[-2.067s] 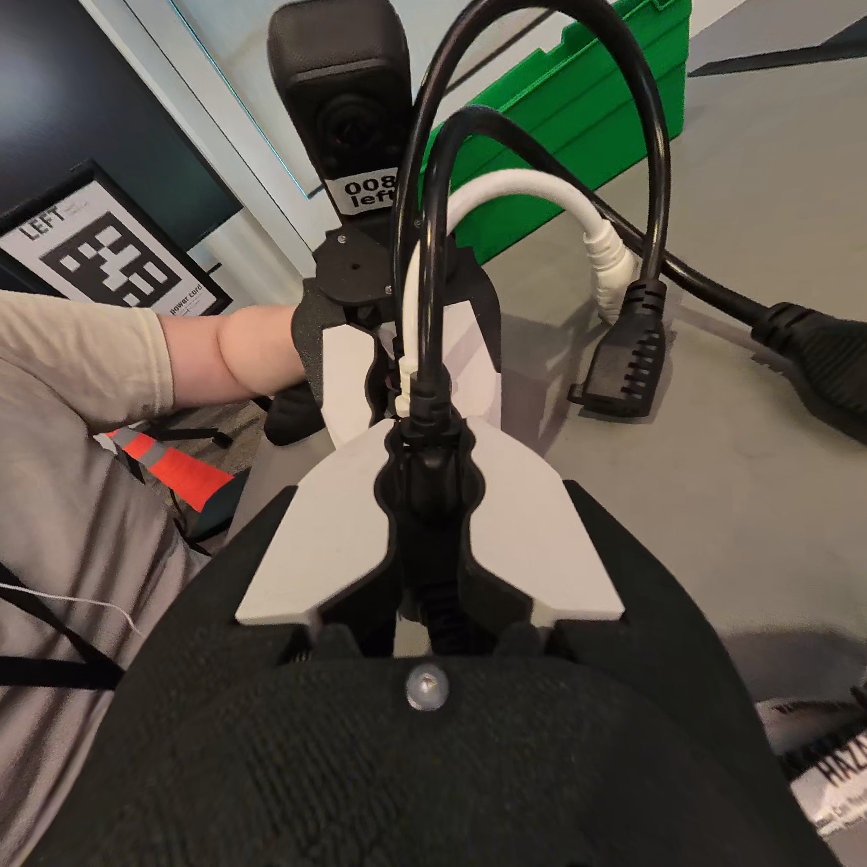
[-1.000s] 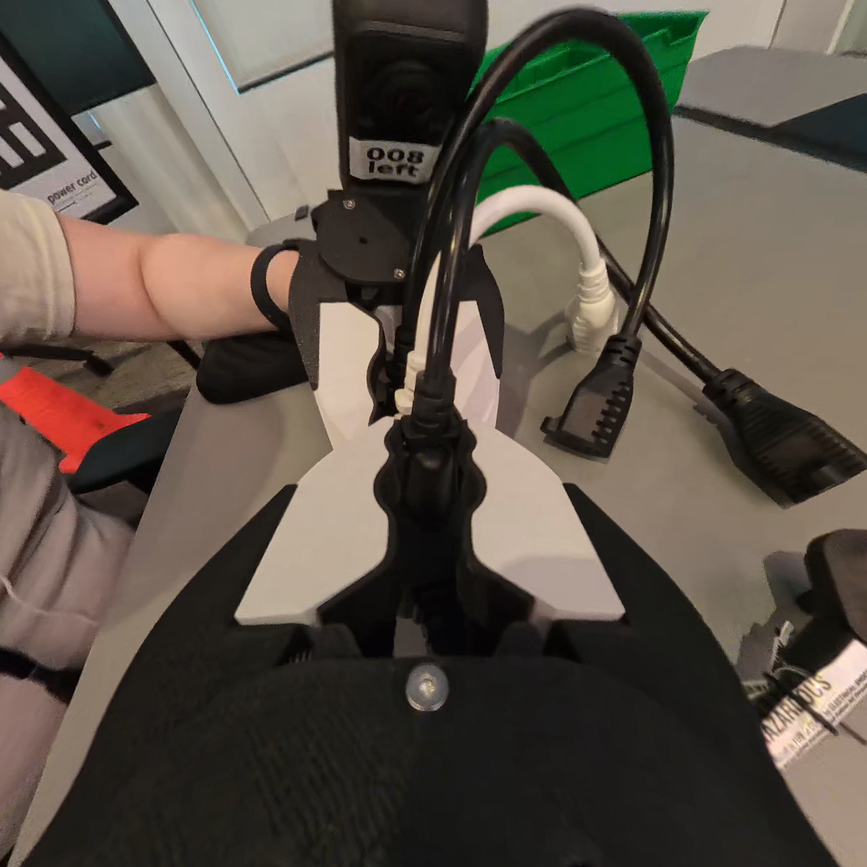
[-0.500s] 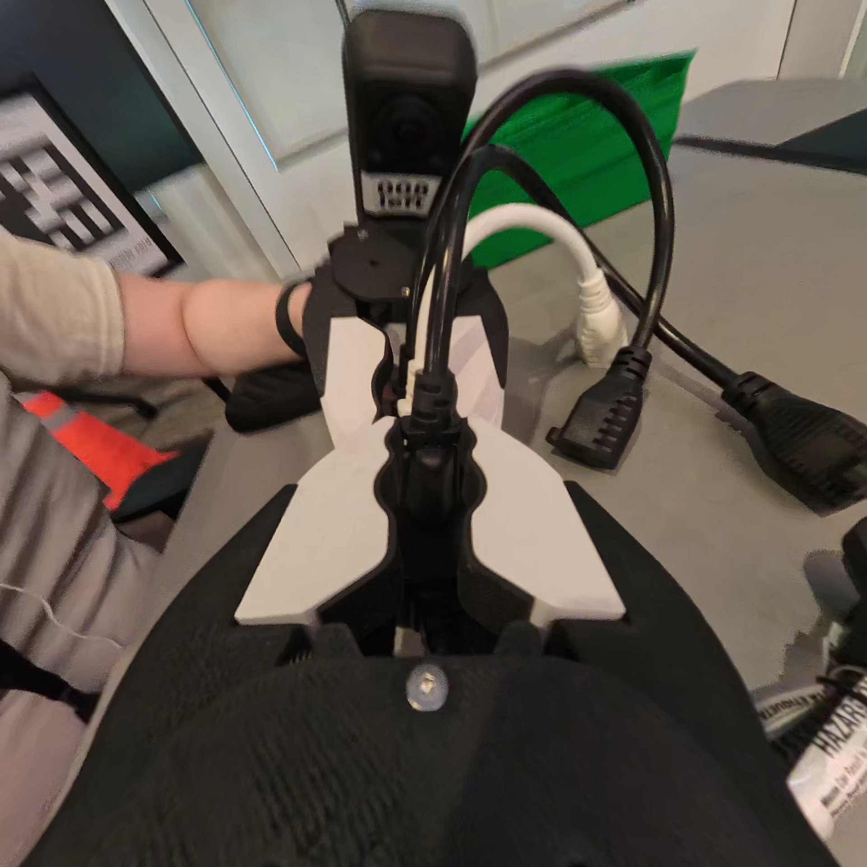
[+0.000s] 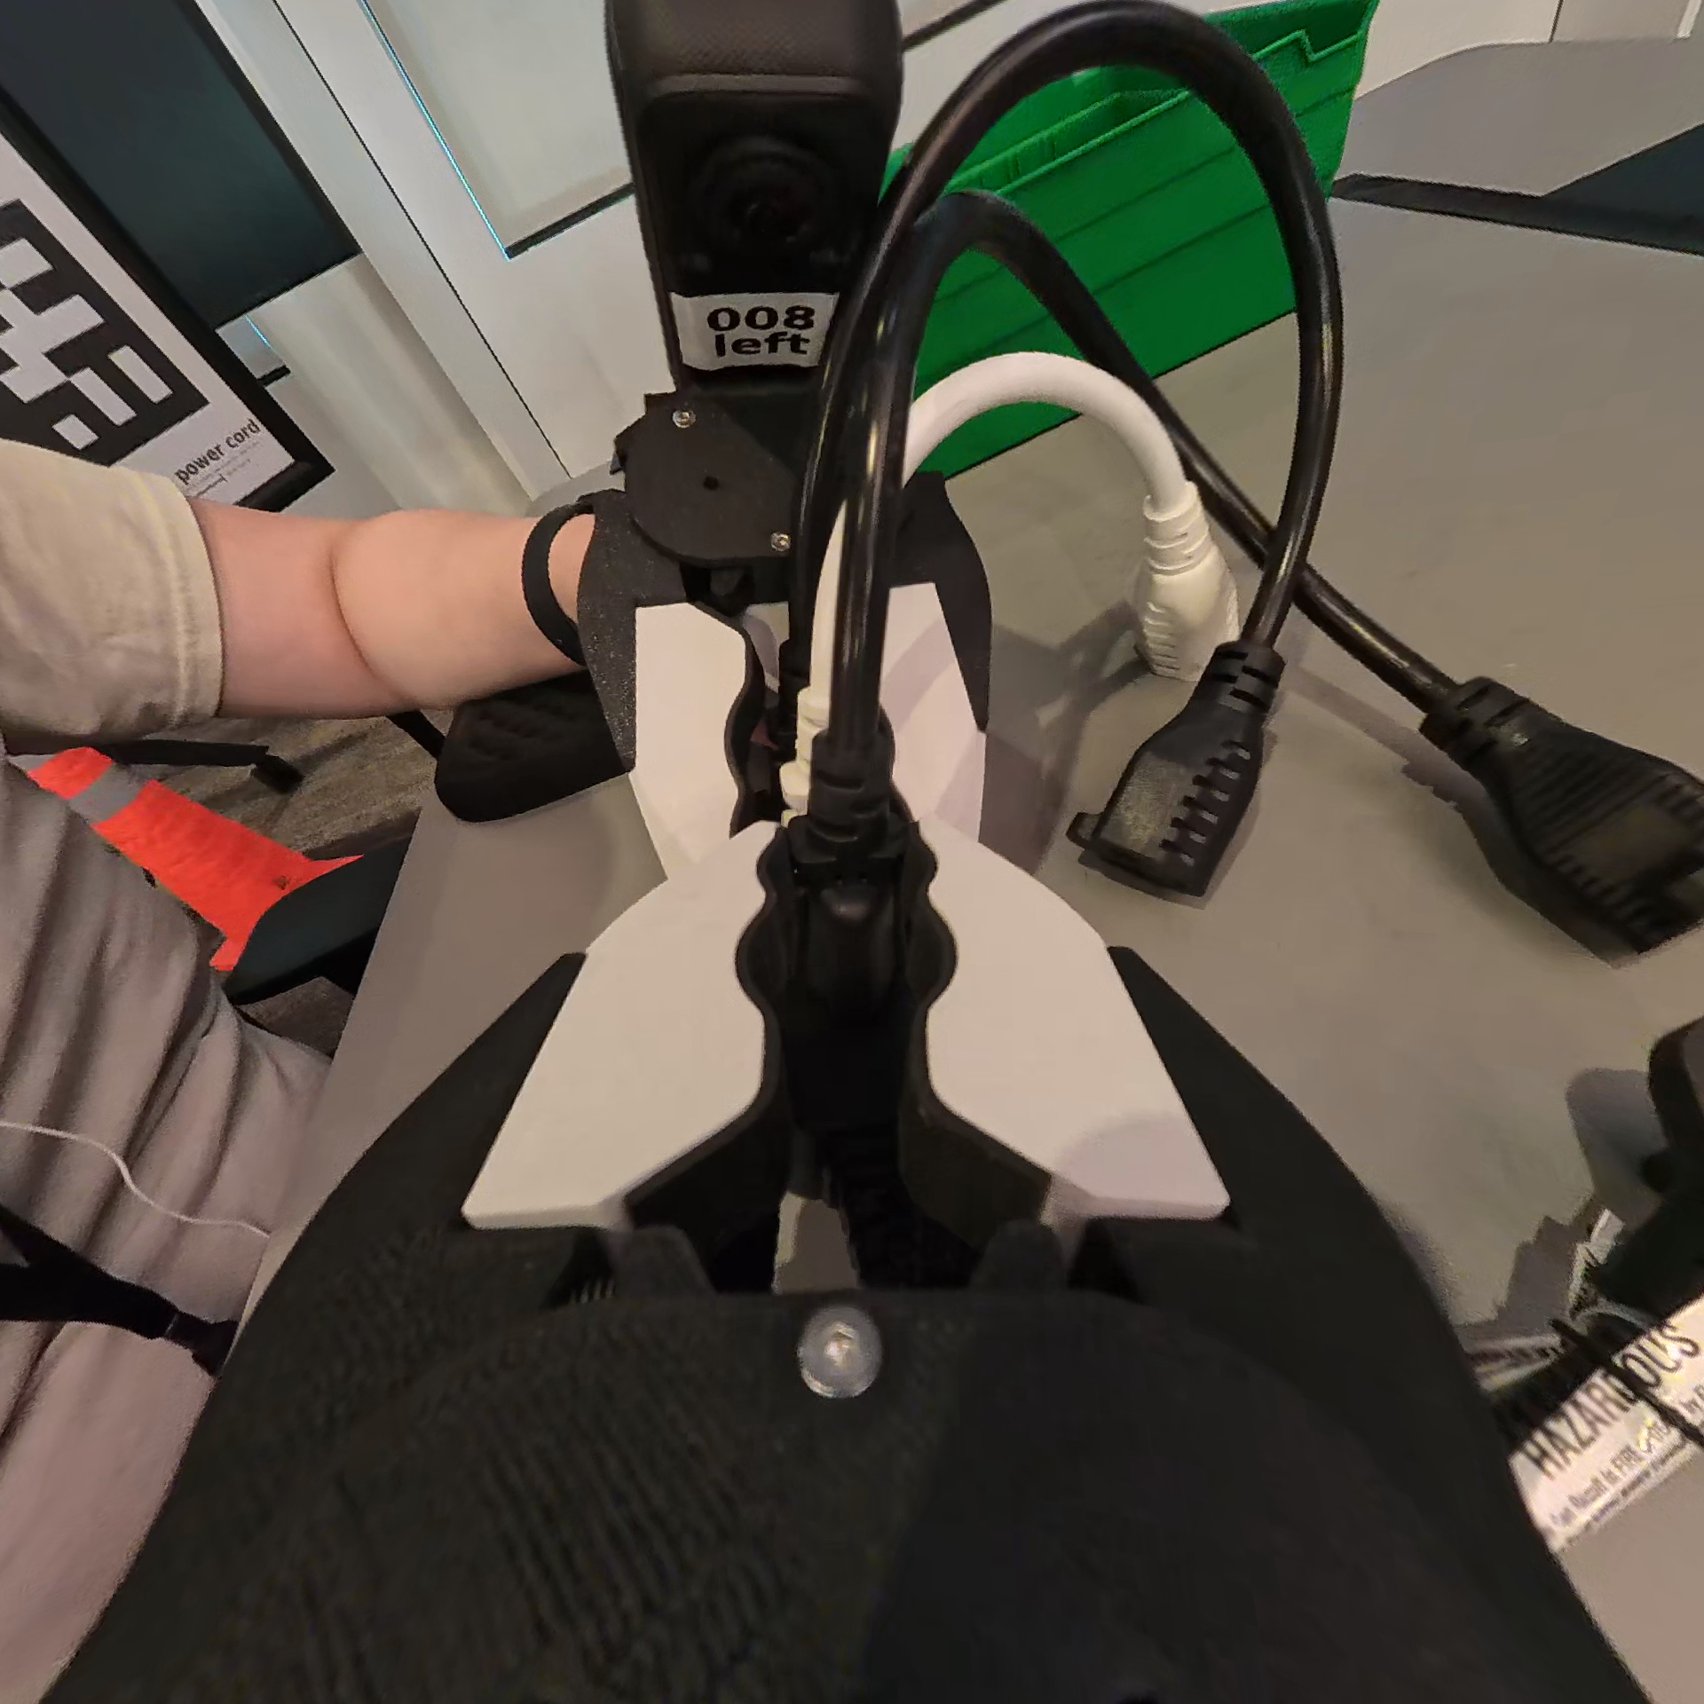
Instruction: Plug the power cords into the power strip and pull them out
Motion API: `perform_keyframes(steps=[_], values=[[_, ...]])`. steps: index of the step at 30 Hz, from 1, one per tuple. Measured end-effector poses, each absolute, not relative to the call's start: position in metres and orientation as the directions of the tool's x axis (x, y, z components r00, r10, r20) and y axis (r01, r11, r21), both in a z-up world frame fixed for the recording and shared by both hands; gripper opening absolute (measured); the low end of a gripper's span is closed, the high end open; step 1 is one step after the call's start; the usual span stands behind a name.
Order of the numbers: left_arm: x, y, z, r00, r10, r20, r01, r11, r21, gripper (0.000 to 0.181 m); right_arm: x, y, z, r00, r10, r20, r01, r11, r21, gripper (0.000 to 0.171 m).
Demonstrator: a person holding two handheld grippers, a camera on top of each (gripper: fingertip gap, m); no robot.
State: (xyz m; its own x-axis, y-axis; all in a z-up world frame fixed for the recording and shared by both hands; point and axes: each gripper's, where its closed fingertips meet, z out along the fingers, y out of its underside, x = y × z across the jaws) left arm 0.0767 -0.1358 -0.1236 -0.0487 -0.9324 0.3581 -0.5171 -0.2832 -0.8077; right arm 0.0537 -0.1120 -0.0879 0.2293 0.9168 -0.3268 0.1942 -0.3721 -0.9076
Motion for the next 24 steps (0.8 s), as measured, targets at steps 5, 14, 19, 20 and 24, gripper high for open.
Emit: perform_keyframes(steps=[5, 14, 19, 20, 24], values=[[0.077, -0.137, -0.125, -0.050, -0.938, 0.342, -0.522, -0.268, -0.810, 0.041, 0.056, -0.113, -0.088, 0.242, 0.914, -0.326, 0.182, -0.373, -0.910, 0.019], [0.080, -0.139, -0.119, -0.069, -0.959, 0.274, -0.492, -0.206, -0.846, 0.040, 0.051, -0.121, -0.081, 0.254, 0.966, 0.040, 0.337, -0.050, -0.940, 0.019], [0.079, -0.139, -0.119, -0.069, -0.964, 0.257, -0.492, -0.191, -0.849, 0.041, 0.051, -0.122, -0.082, 0.248, 0.968, 0.029, 0.311, -0.052, -0.949, 0.019], [0.080, -0.137, -0.119, -0.063, -0.967, 0.245, -0.490, -0.184, -0.852, 0.040, 0.051, -0.119, -0.082, 0.248, 0.967, -0.055, 0.268, -0.123, -0.956, 0.019], [0.080, -0.137, -0.123, -0.056, -0.978, 0.201, -0.517, -0.143, -0.844, 0.040, 0.055, -0.114, -0.085, 0.204, 0.920, -0.335, 0.159, -0.369, -0.916, 0.020]])
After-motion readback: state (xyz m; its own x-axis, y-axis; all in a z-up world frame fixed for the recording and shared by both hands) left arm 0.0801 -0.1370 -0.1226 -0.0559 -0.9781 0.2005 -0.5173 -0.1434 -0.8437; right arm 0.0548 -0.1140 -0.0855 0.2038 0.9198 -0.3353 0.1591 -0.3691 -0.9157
